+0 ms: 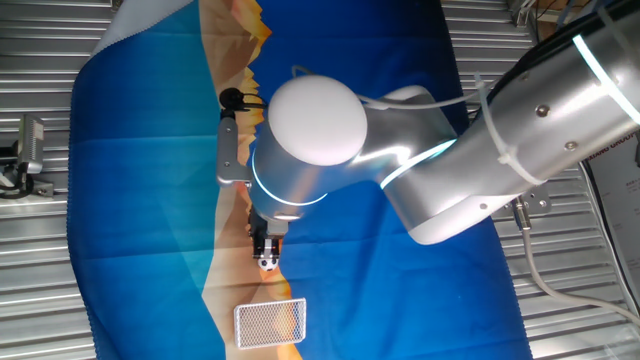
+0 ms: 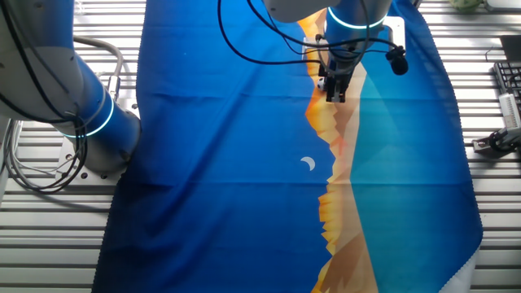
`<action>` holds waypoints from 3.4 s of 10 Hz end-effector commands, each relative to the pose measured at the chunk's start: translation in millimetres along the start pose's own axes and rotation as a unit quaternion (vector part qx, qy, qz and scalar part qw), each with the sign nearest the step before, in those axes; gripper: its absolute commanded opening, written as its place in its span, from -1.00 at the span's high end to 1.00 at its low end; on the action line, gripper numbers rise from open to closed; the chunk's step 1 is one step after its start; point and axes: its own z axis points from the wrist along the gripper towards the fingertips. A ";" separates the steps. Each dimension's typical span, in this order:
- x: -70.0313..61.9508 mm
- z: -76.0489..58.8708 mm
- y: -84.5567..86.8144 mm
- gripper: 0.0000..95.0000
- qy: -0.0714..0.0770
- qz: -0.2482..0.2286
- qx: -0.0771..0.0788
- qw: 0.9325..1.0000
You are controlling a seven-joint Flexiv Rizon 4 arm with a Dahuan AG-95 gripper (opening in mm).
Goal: Push the soccer ball into the goal
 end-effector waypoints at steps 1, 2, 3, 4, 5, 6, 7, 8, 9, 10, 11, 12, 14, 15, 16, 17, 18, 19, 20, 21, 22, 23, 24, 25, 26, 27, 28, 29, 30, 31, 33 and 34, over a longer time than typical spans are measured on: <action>1.5 0.6 -0.2 1.00 0.001 0.000 0.001 1.000; 3.2 0.6 -0.1 1.00 0.000 0.000 0.000 1.000; 4.4 0.7 0.0 1.00 -0.001 0.000 -0.001 1.000; 5.3 0.8 0.2 1.00 -0.001 -0.001 -0.001 1.000; 6.1 0.9 0.5 1.00 -0.001 -0.001 -0.002 1.000; 6.9 1.1 0.7 1.00 -0.002 -0.001 -0.002 1.000; 7.8 1.7 1.8 1.00 -0.002 -0.001 -0.002 1.000; 8.0 3.0 4.3 1.00 -0.003 0.001 -0.001 1.000; 7.6 3.9 6.6 1.00 -0.003 0.003 0.000 1.000; 7.6 4.1 7.1 1.00 -0.003 0.003 0.000 1.000; 7.6 5.3 9.7 1.00 -0.004 0.005 0.000 1.000; 7.3 6.5 12.8 1.00 -0.005 0.008 0.001 1.000; 6.7 8.3 21.1 1.00 -0.006 0.020 0.005 1.000; 6.1 7.9 23.7 1.00 -0.005 0.021 0.002 1.000; 6.0 6.8 23.5 1.00 -0.003 0.019 0.002 1.000; 5.9 5.7 23.4 1.00 -0.002 0.017 0.002 1.000; 5.9 5.0 23.3 1.00 -0.002 0.017 0.002 1.000; 5.9 4.7 23.3 1.00 -0.002 0.017 0.002 1.000; 5.8 4.3 23.3 1.00 -0.002 0.017 0.002 1.000; 5.7 3.9 23.3 1.00 -0.002 0.017 0.002 1.000; 5.7 3.4 23.3 1.00 -0.002 0.017 0.002 1.000; 5.7 3.2 23.3 1.00 -0.001 0.016 0.001 1.000; 5.7 3.1 23.3 1.00 -0.001 0.016 0.001 1.000; 5.7 3.1 23.3 1.00 -0.002 0.016 0.001 1.000; 5.7 3.0 23.3 1.00 -0.002 0.016 0.001 1.000; 5.7 3.0 23.4 1.00 -0.002 0.017 0.001 1.000; 5.6 3.2 24.0 1.00 -0.002 0.015 0.003 1.000; 5.4 3.6 25.4 1.00 -0.005 0.007 0.003 1.000; 5.1 3.6 27.0 1.00 -0.006 -0.001 0.004 1.000; 4.9 3.3 28.6 1.00 -0.005 -0.009 0.005 1.000; 4.5 2.2 31.0 1.00 -0.002 -0.028 0.005 1.000; 4.4 2.4 32.4 1.00 -0.002 -0.031 0.005 1.000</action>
